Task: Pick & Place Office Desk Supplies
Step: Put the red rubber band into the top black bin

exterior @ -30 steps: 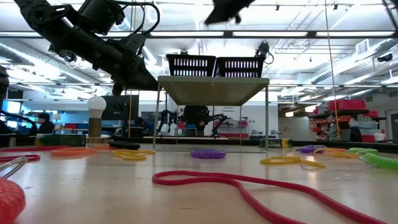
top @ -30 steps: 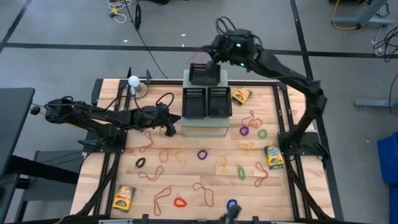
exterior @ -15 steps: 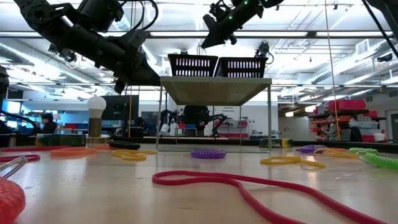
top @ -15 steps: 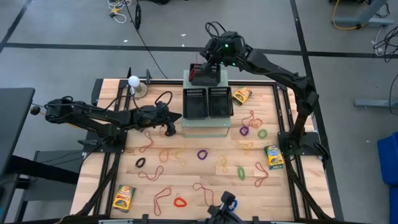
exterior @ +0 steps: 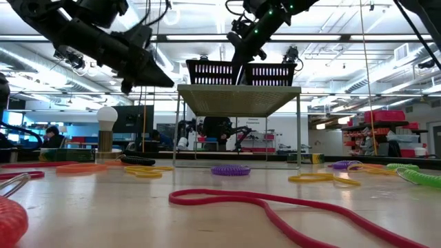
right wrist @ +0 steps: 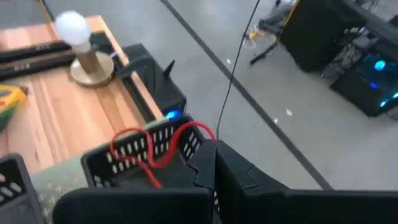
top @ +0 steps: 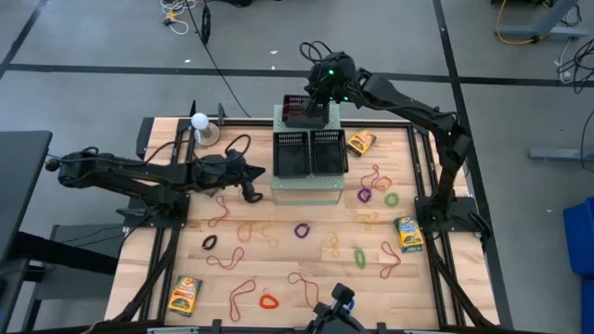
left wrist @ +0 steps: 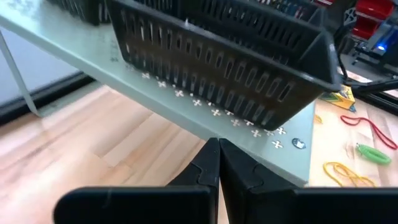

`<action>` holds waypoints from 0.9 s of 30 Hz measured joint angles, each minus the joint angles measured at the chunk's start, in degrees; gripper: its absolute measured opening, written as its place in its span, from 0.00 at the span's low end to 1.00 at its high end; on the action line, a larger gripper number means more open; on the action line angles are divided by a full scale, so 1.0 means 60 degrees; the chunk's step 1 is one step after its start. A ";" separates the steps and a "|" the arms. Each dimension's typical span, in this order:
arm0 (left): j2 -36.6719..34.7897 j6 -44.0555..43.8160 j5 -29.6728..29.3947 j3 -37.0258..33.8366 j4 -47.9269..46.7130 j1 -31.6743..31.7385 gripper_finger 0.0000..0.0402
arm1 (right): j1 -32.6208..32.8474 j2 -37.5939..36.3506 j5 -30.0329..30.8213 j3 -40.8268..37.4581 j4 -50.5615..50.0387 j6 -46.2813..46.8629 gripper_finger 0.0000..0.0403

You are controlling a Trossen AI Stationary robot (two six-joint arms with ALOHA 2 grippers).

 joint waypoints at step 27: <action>-0.1489 -0.0569 0.0010 0.0000 -0.0354 0.0000 0.02 | 0.0009 0.0033 0.0583 -0.0001 -0.1164 0.0424 0.14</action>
